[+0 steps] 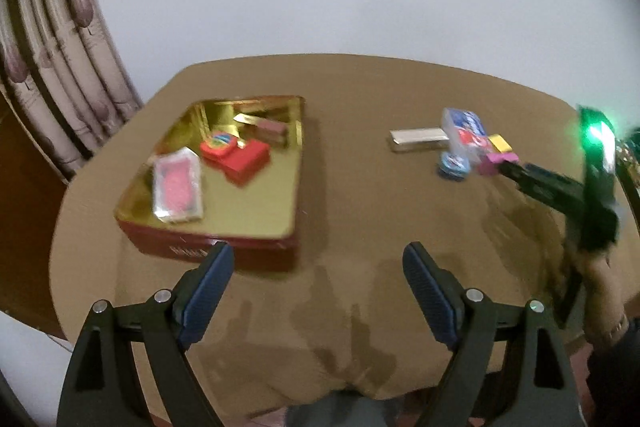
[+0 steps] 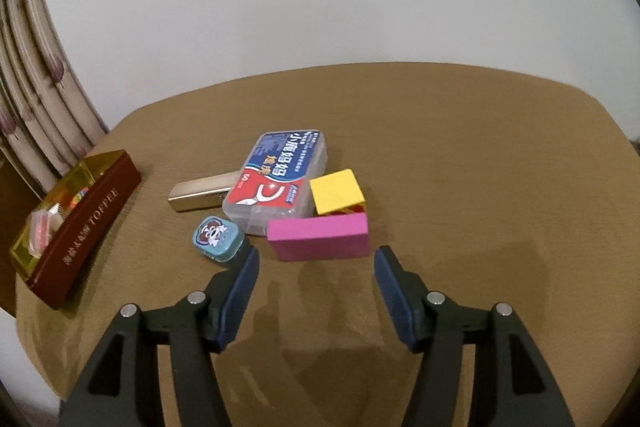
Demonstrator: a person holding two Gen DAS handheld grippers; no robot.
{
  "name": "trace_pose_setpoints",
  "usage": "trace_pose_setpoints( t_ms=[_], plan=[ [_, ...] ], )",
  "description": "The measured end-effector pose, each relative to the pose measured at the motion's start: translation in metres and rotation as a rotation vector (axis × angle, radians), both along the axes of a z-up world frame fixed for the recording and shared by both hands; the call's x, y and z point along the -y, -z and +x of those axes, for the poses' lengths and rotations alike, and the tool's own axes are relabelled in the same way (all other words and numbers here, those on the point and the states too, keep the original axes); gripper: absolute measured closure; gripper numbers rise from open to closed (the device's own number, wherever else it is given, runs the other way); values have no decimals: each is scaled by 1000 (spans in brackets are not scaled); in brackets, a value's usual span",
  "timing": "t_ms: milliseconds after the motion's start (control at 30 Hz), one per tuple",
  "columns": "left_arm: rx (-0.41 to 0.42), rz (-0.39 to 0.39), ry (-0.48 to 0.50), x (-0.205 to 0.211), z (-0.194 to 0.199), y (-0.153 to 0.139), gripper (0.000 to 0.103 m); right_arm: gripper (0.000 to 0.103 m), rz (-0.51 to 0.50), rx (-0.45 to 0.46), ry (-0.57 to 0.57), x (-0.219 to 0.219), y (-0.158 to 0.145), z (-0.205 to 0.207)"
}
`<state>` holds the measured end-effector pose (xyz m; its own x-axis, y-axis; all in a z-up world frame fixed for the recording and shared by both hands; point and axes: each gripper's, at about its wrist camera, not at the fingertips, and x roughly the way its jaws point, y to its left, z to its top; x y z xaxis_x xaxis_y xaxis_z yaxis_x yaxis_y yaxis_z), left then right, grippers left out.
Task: Organize rigid objects
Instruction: 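Move the right tool to the pink block and grasp it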
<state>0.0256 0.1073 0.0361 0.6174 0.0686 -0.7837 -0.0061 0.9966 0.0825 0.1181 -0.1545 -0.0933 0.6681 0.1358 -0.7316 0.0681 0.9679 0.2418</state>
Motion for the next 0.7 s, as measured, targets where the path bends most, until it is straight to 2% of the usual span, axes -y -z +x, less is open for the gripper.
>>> trace_pose_setpoints(
  t_ms=[200, 367, 700],
  plan=[
    [-17, 5, 31, 13, -9, 21, 19, 41, -13, -26, 8, -5, 3, 14],
    [-10, 48, 50, 15, -10, 27, 19, 41, -39, -48, 15, -12, 11, 23],
    [-77, 14, 45, 7, -2, 48, 19, 41, -32, -60, 4, -1, 22, 33]
  ],
)
